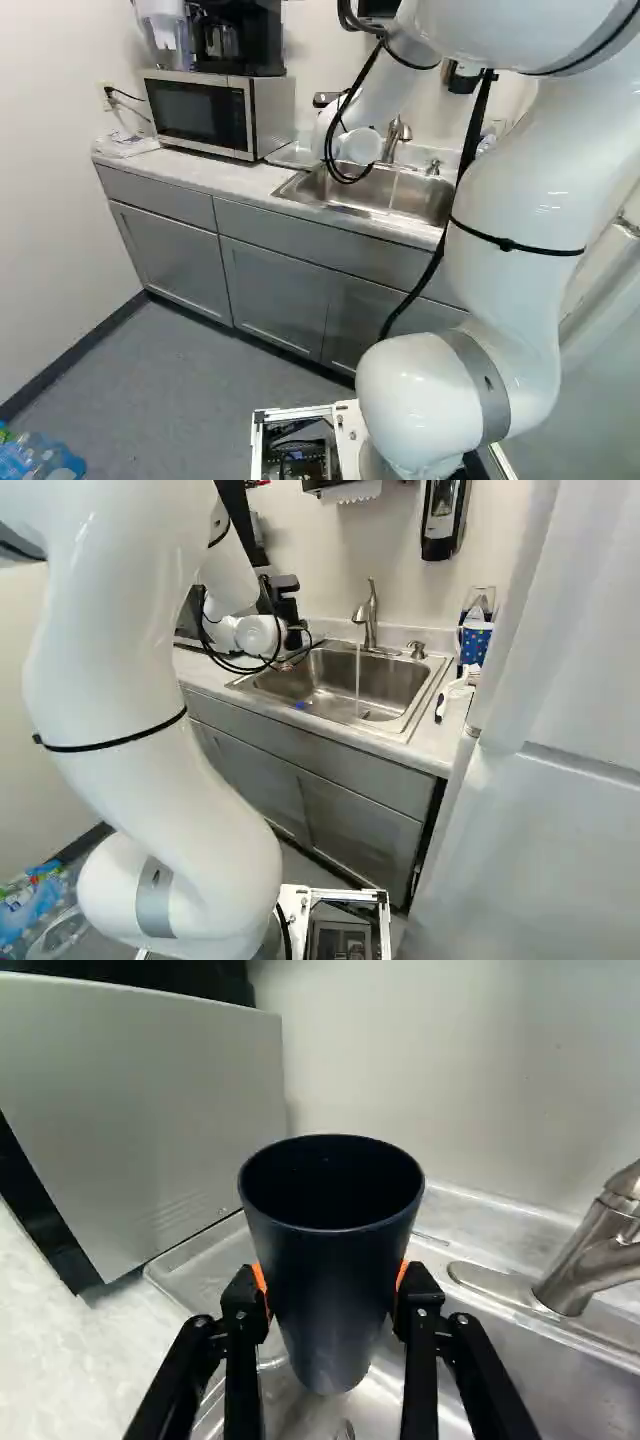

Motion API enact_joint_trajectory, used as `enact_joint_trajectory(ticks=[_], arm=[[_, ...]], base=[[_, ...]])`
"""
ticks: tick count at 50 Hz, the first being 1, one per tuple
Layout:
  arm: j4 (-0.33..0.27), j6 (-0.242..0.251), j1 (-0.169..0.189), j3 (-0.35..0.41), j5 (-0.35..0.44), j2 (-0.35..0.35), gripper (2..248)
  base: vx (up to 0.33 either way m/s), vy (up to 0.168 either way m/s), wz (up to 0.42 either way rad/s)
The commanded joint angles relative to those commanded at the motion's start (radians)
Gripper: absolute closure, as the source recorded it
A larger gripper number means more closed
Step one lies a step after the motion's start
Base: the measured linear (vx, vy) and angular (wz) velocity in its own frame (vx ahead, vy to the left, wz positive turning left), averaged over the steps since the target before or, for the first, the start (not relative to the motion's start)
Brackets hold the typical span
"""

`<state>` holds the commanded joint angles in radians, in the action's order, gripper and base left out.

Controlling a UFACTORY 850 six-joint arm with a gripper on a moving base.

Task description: Rinse the cup and place it in the tray

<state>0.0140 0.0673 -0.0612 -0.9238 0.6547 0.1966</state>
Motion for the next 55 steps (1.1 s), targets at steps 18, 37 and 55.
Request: enact_joint_trajectory(ticks=[18, 37, 55], arm=[[0.0, 0.0, -0.033, -0.088, 0.0, 0.077, 124], [0.0, 0.0, -0.044, -0.198, 0.002, 0.175, 124], [0.0, 0.0, -0.058, -0.301, 0.02, 0.289, 124]], base=[[0.0, 0.0, 0.0], [0.0, 0.0, 0.0], [0.0, 0.0, 0.0]])
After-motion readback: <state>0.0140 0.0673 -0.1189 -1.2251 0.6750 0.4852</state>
